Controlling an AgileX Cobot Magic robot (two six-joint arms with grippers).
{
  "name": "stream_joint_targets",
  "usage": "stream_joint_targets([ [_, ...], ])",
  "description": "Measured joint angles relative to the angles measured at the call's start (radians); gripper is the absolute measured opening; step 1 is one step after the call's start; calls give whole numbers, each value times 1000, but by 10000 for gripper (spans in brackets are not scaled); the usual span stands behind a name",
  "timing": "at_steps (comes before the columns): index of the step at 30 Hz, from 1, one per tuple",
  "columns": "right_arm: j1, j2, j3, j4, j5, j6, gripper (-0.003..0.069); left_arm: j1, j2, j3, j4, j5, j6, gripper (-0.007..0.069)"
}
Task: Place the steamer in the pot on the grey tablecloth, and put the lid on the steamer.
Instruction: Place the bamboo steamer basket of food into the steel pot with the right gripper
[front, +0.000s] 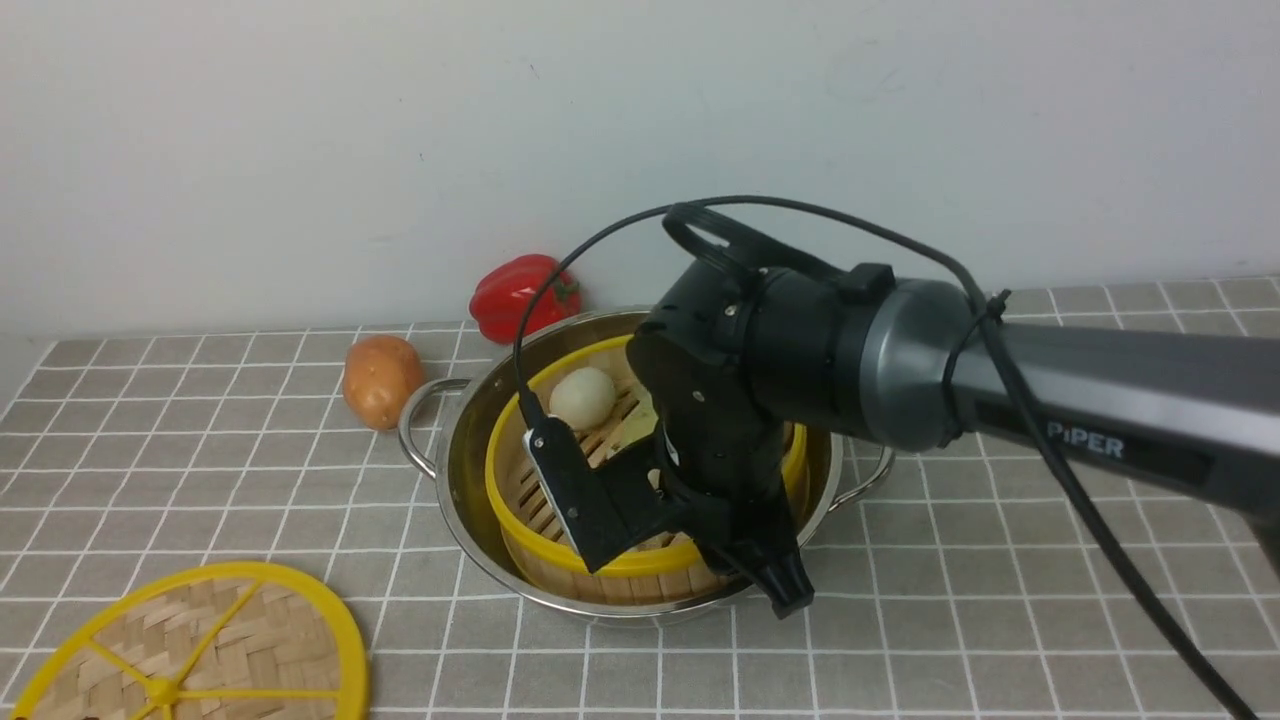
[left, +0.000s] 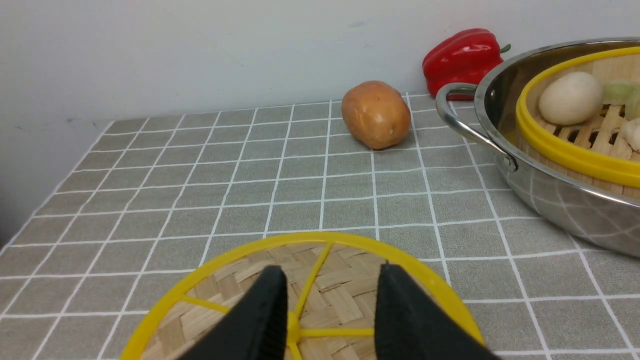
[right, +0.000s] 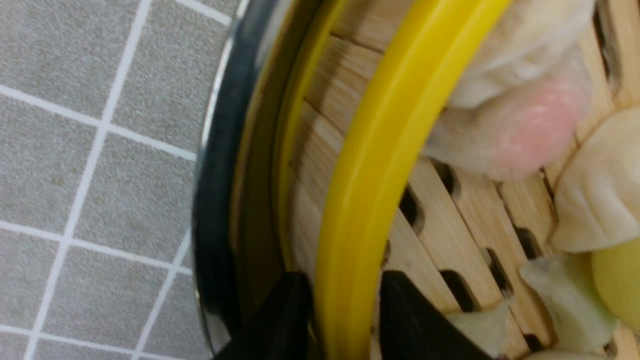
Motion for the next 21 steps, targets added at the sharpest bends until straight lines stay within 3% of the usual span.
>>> stream_joint_targets([
  [21, 0, -63, -8, 35, 65, 54, 281, 0, 0, 0, 0, 0, 0, 243],
])
